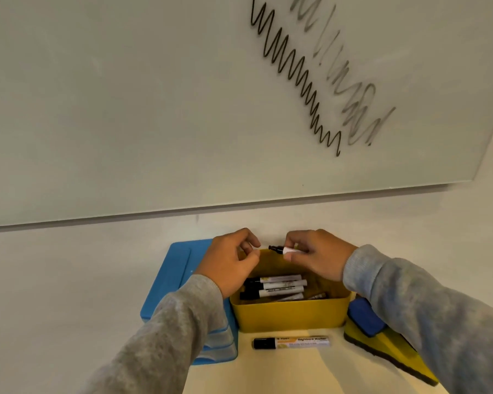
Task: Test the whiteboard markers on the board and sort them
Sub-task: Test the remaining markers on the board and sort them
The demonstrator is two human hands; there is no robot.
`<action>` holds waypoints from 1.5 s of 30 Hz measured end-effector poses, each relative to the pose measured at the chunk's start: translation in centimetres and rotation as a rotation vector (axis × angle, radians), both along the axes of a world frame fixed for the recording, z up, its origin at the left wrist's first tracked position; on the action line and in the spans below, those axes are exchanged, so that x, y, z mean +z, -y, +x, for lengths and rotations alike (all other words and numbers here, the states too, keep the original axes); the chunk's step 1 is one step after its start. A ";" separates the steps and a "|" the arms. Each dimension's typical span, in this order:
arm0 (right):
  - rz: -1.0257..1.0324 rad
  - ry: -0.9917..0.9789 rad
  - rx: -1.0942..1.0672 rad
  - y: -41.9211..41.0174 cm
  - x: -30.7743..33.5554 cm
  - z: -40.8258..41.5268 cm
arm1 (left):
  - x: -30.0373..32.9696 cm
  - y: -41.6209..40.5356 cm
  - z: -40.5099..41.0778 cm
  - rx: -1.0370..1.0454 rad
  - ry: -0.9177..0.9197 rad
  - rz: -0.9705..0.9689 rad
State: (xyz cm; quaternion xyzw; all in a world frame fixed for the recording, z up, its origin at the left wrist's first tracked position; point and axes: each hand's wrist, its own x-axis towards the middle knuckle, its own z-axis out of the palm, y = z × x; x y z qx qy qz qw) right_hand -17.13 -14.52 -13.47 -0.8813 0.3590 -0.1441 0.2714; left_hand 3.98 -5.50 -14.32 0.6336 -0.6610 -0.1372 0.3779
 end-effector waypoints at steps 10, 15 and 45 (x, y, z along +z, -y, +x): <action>-0.198 -0.060 -0.022 -1.1 2.2 -0.6 | 0.8 -0.7 -0.7 -0.002 0.044 -0.038; -0.237 0.211 -0.067 -1.8 5.6 -2.0 | 2.4 -1.0 -1.2 -0.008 0.082 -0.125; -1.019 0.732 0.044 -1.1 28.4 3.4 | 23.7 3.8 1.2 0.413 0.819 -0.636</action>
